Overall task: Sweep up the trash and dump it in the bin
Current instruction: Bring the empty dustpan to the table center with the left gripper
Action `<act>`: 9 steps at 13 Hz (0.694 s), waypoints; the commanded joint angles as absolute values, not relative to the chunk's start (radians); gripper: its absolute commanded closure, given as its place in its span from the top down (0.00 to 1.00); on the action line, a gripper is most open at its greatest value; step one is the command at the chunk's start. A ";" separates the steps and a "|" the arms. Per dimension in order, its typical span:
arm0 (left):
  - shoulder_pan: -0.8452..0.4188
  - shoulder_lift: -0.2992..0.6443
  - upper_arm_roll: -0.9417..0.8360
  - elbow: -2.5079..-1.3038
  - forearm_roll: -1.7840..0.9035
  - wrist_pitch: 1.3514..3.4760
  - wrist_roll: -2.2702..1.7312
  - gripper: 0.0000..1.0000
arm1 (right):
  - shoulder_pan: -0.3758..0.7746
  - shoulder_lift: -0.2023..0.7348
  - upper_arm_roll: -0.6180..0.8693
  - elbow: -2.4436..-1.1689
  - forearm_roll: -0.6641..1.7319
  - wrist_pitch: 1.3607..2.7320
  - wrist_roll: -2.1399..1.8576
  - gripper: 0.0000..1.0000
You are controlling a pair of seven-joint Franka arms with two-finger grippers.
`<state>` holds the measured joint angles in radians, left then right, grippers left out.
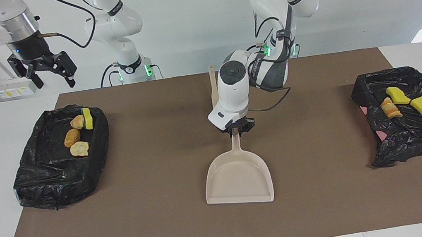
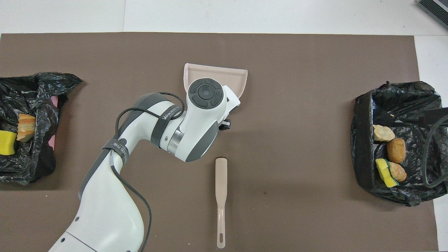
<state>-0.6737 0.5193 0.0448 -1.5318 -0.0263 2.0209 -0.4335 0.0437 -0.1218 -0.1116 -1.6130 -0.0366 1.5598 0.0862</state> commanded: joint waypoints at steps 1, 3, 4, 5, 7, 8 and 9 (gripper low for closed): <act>-0.675 0.526 0.067 -1.486 -0.045 2.022 -0.448 1.00 | 0.041 -0.147 -0.106 -1.638 -0.012 1.542 0.071 1.00; -0.655 0.485 0.074 -1.486 -0.043 2.003 -0.446 1.00 | 0.040 -0.144 -0.104 -1.628 0.020 1.504 0.066 1.00; -0.646 0.465 0.075 -1.488 -0.043 1.996 -0.446 1.00 | 0.038 -0.135 -0.103 -1.606 0.014 1.488 0.064 1.00; -0.628 0.445 0.078 -1.488 -0.043 1.977 -0.445 1.00 | 0.038 -0.126 -0.103 -1.583 0.021 1.452 0.064 1.00; -0.579 0.407 0.078 -1.485 -0.035 1.938 -0.434 1.00 | 0.040 -0.126 -0.103 -1.585 0.002 1.447 0.063 1.00; -0.552 0.391 0.078 -1.485 -0.034 1.933 -0.427 1.00 | 0.040 -0.130 -0.101 -1.592 -0.005 1.453 0.055 1.00; -0.526 0.379 0.078 -1.485 -0.034 1.924 -0.405 1.00 | 0.041 -0.130 -0.101 -1.592 -0.011 1.457 0.042 1.00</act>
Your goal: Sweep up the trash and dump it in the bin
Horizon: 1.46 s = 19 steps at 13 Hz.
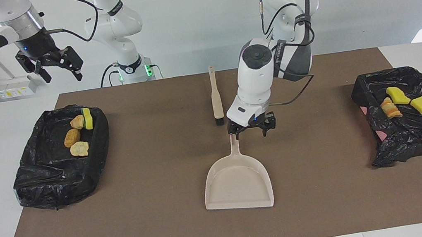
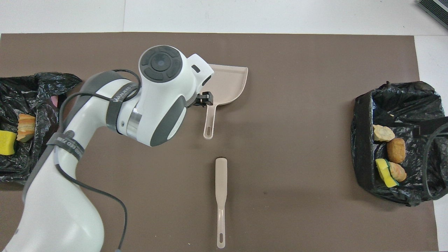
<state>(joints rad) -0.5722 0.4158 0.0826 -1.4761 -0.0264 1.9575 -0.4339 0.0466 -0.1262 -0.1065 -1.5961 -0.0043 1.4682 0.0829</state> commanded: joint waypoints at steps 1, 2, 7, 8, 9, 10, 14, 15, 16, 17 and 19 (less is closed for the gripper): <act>-0.502 0.364 0.080 -1.482 -0.034 1.905 -0.372 1.00 | 0.041 -0.127 -0.100 -1.592 -0.020 1.469 0.031 1.00; -0.467 0.344 0.078 -1.483 -0.037 1.885 -0.326 1.00 | 0.043 -0.129 -0.100 -1.594 -0.021 1.471 0.031 1.00; -0.273 0.227 0.078 -1.500 -0.061 1.743 -0.034 1.00 | 0.034 -0.129 -0.101 -1.594 -0.005 1.465 0.038 1.00; -0.237 0.198 0.078 -1.515 -0.066 1.720 0.029 1.00 | 0.035 -0.129 -0.101 -1.594 -0.006 1.468 0.038 1.00; -0.200 0.163 0.078 -1.535 -0.069 1.695 0.076 1.00 | 0.040 -0.129 -0.101 -1.594 -0.005 1.467 0.038 1.00; -0.158 0.122 0.078 -1.560 -0.074 1.659 0.118 1.00 | 0.041 -0.129 -0.100 -1.594 -0.005 1.466 0.038 1.00; -0.109 -0.020 0.083 -1.678 -0.060 1.637 0.153 1.00 | 0.040 -0.129 -0.101 -1.594 -0.005 1.466 0.038 1.00; -0.107 -0.034 0.084 -1.687 -0.048 1.634 0.164 1.00 | 0.041 -0.129 -0.100 -1.594 -0.005 1.466 0.038 1.00; -0.107 -0.032 0.084 -1.674 -0.023 1.623 0.173 1.00 | 0.041 -0.129 -0.100 -1.594 -0.005 1.466 0.038 1.00; -0.110 -0.026 0.084 -1.655 -0.008 1.599 0.166 1.00 | 0.041 -0.129 -0.101 -1.594 -0.005 1.466 0.038 1.00; -0.106 -0.015 0.083 -1.620 -0.008 1.545 0.169 1.00 | 0.040 -0.129 -0.101 -1.594 -0.003 1.466 0.038 1.00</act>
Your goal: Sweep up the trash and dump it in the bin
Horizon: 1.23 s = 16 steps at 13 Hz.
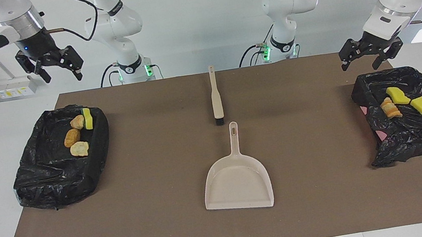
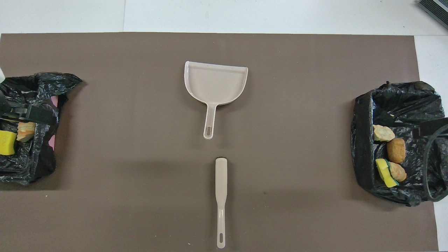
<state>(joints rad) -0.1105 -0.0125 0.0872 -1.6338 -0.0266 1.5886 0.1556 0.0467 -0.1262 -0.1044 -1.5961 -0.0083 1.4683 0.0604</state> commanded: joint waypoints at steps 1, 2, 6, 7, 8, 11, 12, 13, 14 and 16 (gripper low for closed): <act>-0.112 -0.015 0.083 -1.609 -0.009 1.537 0.167 1.00 | 0.041 -0.129 -0.101 -1.594 -0.005 1.466 0.038 1.00; -0.113 -0.015 0.083 -1.602 -0.011 1.526 0.167 1.00 | 0.041 -0.129 -0.100 -1.594 -0.005 1.466 0.038 1.00; -0.120 0.009 0.083 -1.551 -0.008 1.483 0.166 1.00 | 0.041 -0.129 -0.100 -1.594 -0.005 1.466 0.038 1.00; -0.120 0.009 0.083 -1.551 -0.008 1.485 0.166 1.00 | 0.041 -0.129 -0.100 -1.594 -0.005 1.466 0.038 1.00; -0.120 0.009 0.083 -1.551 -0.008 1.485 0.166 1.00 | 0.041 -0.129 -0.101 -1.594 -0.005 1.466 0.038 1.00; -0.115 0.009 0.083 -1.551 -0.008 1.483 0.169 1.00 | 0.041 -0.129 -0.101 -1.594 -0.005 1.466 0.038 1.00; -0.115 0.009 0.083 -1.551 -0.006 1.479 0.169 1.00 | 0.041 -0.129 -0.101 -1.594 -0.005 1.466 0.038 1.00; -0.115 0.009 0.083 -1.551 -0.006 1.477 0.169 1.00 | 0.041 -0.129 -0.100 -1.594 -0.005 1.466 0.038 1.00; -0.114 0.009 0.083 -1.549 -0.006 1.477 0.169 1.00 | 0.041 -0.129 -0.101 -1.594 -0.005 1.466 0.038 1.00; -0.109 0.008 0.083 -1.549 -0.006 1.476 0.172 1.00 | 0.040 -0.129 -0.101 -1.594 -0.005 1.466 0.038 1.00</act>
